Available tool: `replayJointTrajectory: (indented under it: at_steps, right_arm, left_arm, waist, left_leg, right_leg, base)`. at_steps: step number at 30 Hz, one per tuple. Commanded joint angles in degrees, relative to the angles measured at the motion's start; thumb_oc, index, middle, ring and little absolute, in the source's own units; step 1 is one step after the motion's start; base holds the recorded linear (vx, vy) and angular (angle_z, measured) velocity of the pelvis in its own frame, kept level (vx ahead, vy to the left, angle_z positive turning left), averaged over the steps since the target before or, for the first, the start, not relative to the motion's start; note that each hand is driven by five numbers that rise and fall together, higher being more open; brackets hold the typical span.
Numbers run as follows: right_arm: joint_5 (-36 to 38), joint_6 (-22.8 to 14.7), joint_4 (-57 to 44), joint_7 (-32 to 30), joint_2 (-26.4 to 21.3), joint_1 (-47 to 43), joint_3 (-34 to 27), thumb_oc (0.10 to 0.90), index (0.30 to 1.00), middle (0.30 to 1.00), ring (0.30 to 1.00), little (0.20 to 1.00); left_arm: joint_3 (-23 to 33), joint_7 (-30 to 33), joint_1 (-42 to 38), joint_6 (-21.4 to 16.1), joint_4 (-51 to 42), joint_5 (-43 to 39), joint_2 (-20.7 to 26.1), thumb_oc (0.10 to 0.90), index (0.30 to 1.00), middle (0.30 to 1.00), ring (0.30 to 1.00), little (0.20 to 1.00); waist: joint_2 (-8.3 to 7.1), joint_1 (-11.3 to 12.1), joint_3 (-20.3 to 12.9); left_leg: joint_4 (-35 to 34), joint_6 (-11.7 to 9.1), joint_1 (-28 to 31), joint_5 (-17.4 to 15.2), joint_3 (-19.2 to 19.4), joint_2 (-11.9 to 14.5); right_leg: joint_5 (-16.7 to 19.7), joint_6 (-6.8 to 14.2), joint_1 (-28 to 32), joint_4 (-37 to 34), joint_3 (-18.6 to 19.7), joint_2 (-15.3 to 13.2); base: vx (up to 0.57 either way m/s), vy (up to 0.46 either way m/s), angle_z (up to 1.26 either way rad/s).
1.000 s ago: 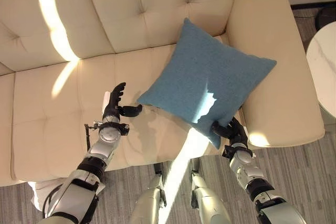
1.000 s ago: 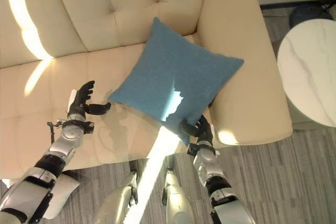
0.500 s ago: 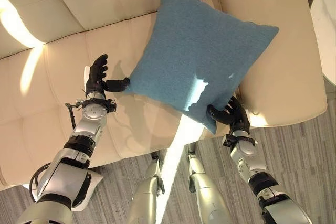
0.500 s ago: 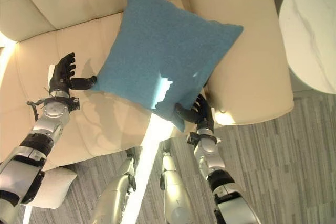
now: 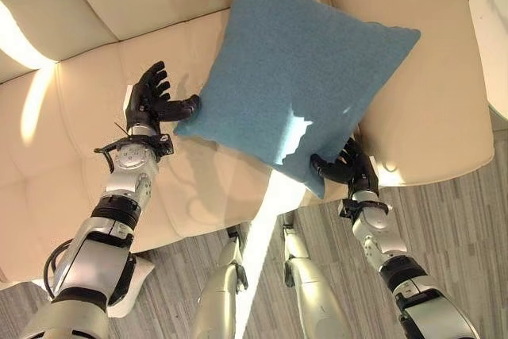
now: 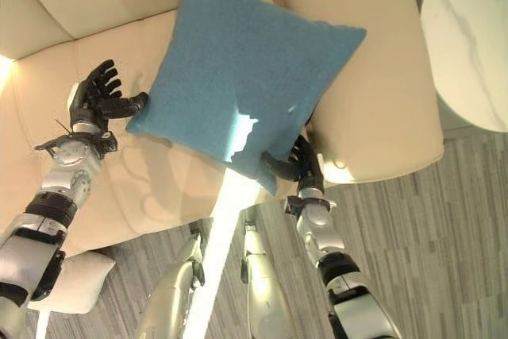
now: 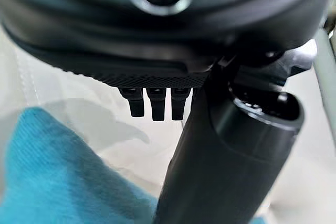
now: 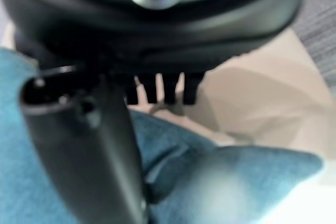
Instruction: Pick up all the scattered cushions and arrange them neatly on the sofa.
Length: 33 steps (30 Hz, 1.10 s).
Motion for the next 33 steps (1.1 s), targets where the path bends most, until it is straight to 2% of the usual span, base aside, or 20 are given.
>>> replayJointTrajectory:
  at_steps: [1, 6, 8, 9, 11, 15, 23, 24, 28, 29, 30, 31, 33]
  right_arm:
    - [-4.4, -1.1, -1.8, 0.4, 3.2, 0.0, 3.5, 0.800, 0.900, 0.900, 0.900, 0.900]
    - [-4.2, -0.6, -1.8, 0.5, 3.5, -0.7, 3.9, 0.800, 0.900, 0.900, 0.900, 0.900]
    - [-4.3, -0.3, -1.9, 1.1, 3.3, -1.3, 4.3, 0.800, 0.900, 0.900, 0.900, 0.900]
    - [-4.5, 0.1, -2.0, 1.6, 3.1, -1.4, 4.5, 0.800, 0.900, 0.900, 0.900, 0.900]
    - [-4.7, 0.4, -2.0, 2.1, 2.8, -1.5, 4.8, 0.800, 0.900, 0.900, 0.900, 0.900]
    - [-5.1, 1.0, -2.0, 2.7, 2.3, -2.1, 5.1, 0.800, 0.900, 0.900, 0.900, 0.900]
    - [-6.1, 1.9, -3.9, 3.1, 2.3, -3.9, 6.0, 0.800, 0.900, 0.900, 0.900, 0.900]
    - [-6.4, 1.8, -4.8, 3.3, 2.4, -4.1, 6.1, 0.800, 0.900, 0.900, 0.900, 0.900]
    - [-6.6, 1.6, -7.5, 3.7, 2.5, -4.2, 5.5, 0.800, 0.900, 0.900, 0.900, 0.900]
    - [-6.7, 1.4, -8.3, 3.7, 2.4, -4.1, 5.3, 0.750, 0.825, 0.825, 0.825, 0.825]
    - [-6.8, 1.2, -9.3, 3.9, 2.4, -4.0, 5.2, 0.521, 0.481, 0.481, 0.481, 0.481]
    - [-6.9, 0.5, -12.4, 4.3, 1.8, -3.4, 4.5, 0.400, 0.300, 0.300, 0.300, 0.300]
    - [-7.0, 0.2, -13.1, 4.3, 1.7, -3.3, 4.3, 0.400, 0.300, 0.300, 0.300, 0.300]
  left_arm:
    - [1.5, 0.5, -3.5, -6.9, -2.3, -5.3, 0.4, 0.800, 0.900, 0.900, 0.900, 0.900]
    - [1.8, -3.0, -2.8, -5.9, -3.2, -10.0, -2.6, 0.800, 0.900, 0.900, 0.900, 0.900]
    - [1.1, -6.4, -2.6, -4.7, -3.6, -12.5, -3.4, 0.800, 0.900, 0.900, 0.900, 0.900]
    - [0.1, -8.4, -2.4, -4.0, -4.1, -12.7, -3.7, 0.800, 0.900, 0.900, 0.900, 0.900]
    - [-1.1, -10.0, -2.2, -3.2, -4.6, -12.9, -4.2, 0.800, 0.900, 0.900, 0.900, 0.900]
    - [-4.8, -12.6, -1.8, -1.7, -5.3, -10.0, -5.0, 0.800, 0.900, 0.900, 0.900, 0.900]
    - [-13.1, -17.8, 3.5, 2.1, -5.3, -3.2, -10.3, 0.800, 0.900, 0.900, 0.900, 0.900]
    - [-14.4, -18.8, 4.5, 2.7, -4.3, -1.6, -11.8, 0.800, 0.900, 0.900, 0.900, 0.900]
    - [-16.4, -20.3, 6.9, 3.3, -3.9, 1.0, -14.2, 0.800, 0.900, 0.900, 0.900, 0.900]
    - [-16.7, -20.4, 7.5, 3.3, -3.9, 2.0, -14.3, 0.800, 0.900, 0.900, 0.900, 0.900]
    - [-16.7, -20.3, 8.0, 2.9, -4.5, 2.5, -14.3, 0.676, 0.714, 0.714, 0.714, 0.714]
    - [-13.9, -19.7, 10.2, 2.3, -6.6, 0.4, -13.9, 0.400, 0.300, 0.300, 0.300, 0.300]
    - [-12.8, -19.3, 10.7, 2.0, -6.7, -0.4, -13.7, 0.400, 0.300, 0.300, 0.300, 0.300]
  waist:
    - [-3.11, 0.5, -5.8]
    - [-3.25, 0.4, -5.4]
    - [-3.32, 0.3, -5.4]
    - [-2.88, 0.5, -5.9]
    - [-2.82, 0.5, -5.8]
    - [-2.76, 0.5, -5.7]
    - [-2.90, 0.6, -5.0]
    - [-3.38, 0.3, -4.8]
    - [-3.54, 0.5, -5.1]
    - [-3.58, 0.5, -5.2]
    - [-3.57, 0.7, -5.2]
    - [-3.57, 1.0, -5.6]
    - [-3.54, 1.1, -5.8]
  left_leg:
    - [12.1, -1.1, -3.6, -11.7, -3.3, -3.1]
    - [12.1, -1.1, -3.7, -11.8, -3.5, -3.1]
    - [12.1, -1.1, -3.8, -11.7, -3.3, -3.1]
    - [11.9, -1.3, -3.2, -13.4, -4.0, -2.9]
    - [12.1, -1.3, -3.2, -13.5, -4.0, -2.9]
    - [12.0, -1.2, -3.2, -13.4, -3.9, -3.0]
    - [12.0, -0.9, -2.9, -13.1, -3.7, -3.0]
    - [12.0, -0.7, -3.6, -11.3, -3.2, -3.4]
    - [11.6, -0.6, -3.0, -11.3, -3.3, -3.3]
    - [11.4, -0.6, -2.7, -11.3, -3.4, -3.3]
    - [11.3, -0.7, -2.4, -11.2, -3.4, -3.3]
    - [11.1, -0.7, -1.7, -11.3, -3.4, -3.2]
    - [11.0, -0.7, -1.4, -11.3, -3.4, -3.2]
  right_leg:
    - [-4.4, 6.8, -1.7, 4.0, -1.2, -6.4]
    - [-4.4, 6.8, -1.7, 4.1, -1.0, -6.3]
    - [-4.3, 6.8, -1.8, 4.0, -0.9, -6.3]
    - [-5.4, 7.2, -1.3, 3.9, -0.5, -5.8]
    - [-5.5, 7.1, -1.2, 4.0, -0.4, -5.7]
    - [-5.3, 7.1, -1.3, 3.9, -0.2, -5.7]
    - [-5.1, 7.0, -1.1, 3.8, 0.1, -5.6]
    - [-3.9, 6.6, -1.8, 3.9, 0.0, -6.1]
    - [-4.1, 6.6, -1.2, 3.7, 0.1, -6.0]
    - [-4.1, 6.6, -0.9, 3.5, 0.1, -5.9]
    - [-4.2, 6.6, -0.6, 3.5, 0.0, -5.9]
    - [-4.3, 6.5, 0.1, 3.2, -0.1, -6.0]
    - [-4.3, 6.5, 0.4, 3.0, -0.2, -5.9]
  base:
    - [0.00, -0.013, 0.04]
    - [0.00, -0.001, 0.02]
    - [0.05, 0.009, -0.01]
    - [0.09, 0.013, -0.02]
    - [0.05, 0.006, -0.01]
    - [0.00, 0.000, 0.00]
    - [-0.02, -0.002, 0.00]
    - [-0.12, -0.019, 0.01]
    - [-0.04, -0.026, 0.00]
    - [-0.01, -0.048, 0.00]
    - [-0.03, -0.073, 0.00]
    - [-0.03, -0.067, 0.00]
    - [-0.02, -0.043, -0.01]
